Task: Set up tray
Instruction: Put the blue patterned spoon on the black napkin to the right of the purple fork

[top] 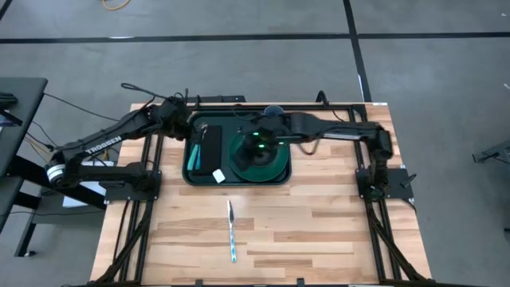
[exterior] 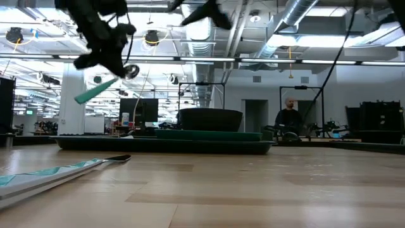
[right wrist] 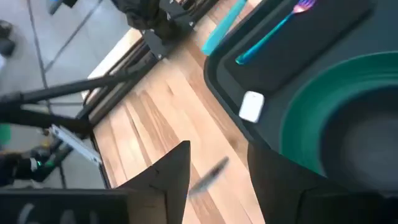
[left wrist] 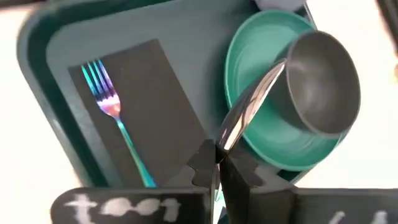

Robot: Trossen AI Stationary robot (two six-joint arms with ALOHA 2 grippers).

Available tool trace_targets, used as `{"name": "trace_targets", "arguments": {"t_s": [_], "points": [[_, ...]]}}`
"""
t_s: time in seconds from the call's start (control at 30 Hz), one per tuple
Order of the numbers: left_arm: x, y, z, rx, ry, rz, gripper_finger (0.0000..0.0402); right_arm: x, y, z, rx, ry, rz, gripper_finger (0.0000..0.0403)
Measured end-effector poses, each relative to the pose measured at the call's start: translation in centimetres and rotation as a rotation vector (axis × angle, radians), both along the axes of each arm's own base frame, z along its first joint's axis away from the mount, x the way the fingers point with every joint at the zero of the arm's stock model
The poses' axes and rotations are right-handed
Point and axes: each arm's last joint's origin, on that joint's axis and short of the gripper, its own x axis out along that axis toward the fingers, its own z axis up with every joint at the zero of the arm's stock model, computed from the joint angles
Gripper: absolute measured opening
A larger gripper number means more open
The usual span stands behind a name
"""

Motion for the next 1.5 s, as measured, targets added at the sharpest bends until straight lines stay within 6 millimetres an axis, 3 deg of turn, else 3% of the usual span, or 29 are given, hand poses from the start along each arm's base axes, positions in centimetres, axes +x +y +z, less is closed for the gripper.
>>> {"name": "trace_targets", "arguments": {"t_s": [0.33,0.57,0.77,0.97,1.5], "points": [[-0.1,2.9,-6.2,-0.256,-0.176,0.155,0.0,-8.0,3.3,4.4,-0.217,0.171,0.05,0.0126],[1.1,5.0,-8.4,-0.312,-0.225,0.253,0.0,-10.9,4.7,5.2,-0.344,0.262,0.05,0.0123],[0.9,6.2,-9.8,-0.308,-0.175,0.335,0.0,-11.6,4.9,4.6,-0.456,0.373,0.049,0.0123],[0.3,6.7,-9.8,-0.274,-0.155,0.371,0.0,-11.5,4.6,3.9,-0.52,0.447,0.075,0.0123],[-0.6,7.0,-10.2,-0.249,-0.091,0.319,0.0,-10.8,2.1,4.1,-0.528,0.414,0.011,0.0123]]}}
